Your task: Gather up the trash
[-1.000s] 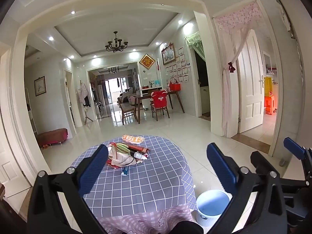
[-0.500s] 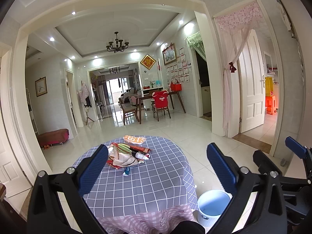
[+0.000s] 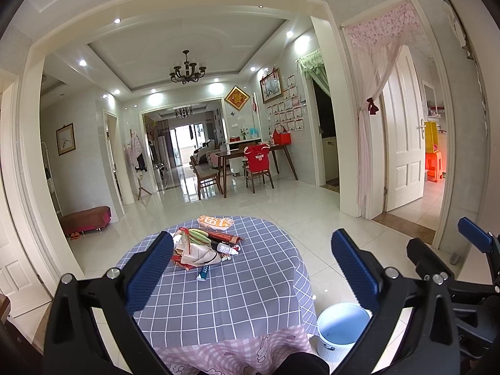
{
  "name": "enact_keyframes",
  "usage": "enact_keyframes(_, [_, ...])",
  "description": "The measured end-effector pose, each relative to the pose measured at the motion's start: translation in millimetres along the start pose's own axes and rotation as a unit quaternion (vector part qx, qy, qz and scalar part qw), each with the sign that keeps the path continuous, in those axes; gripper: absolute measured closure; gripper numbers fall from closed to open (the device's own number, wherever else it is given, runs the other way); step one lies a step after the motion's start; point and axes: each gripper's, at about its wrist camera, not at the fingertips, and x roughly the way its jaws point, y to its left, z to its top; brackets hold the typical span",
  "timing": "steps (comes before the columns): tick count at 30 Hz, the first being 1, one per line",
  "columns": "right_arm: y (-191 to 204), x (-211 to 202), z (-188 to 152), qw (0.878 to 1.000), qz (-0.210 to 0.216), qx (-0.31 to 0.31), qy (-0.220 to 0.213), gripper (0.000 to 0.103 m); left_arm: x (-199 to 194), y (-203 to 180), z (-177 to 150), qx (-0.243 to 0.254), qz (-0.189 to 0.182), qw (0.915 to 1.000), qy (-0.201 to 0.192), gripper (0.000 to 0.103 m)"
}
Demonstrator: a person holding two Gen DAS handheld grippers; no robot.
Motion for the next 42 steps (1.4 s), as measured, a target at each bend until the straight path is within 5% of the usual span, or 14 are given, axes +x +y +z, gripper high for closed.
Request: enact_keyframes(42, [0.3, -1.3, -1.7, 1.000, 0.001, 0.004, 0.002, 0.005, 0.4, -0.9, -1.5, 0.003, 0.001, 1.0000, 0.003, 0.004])
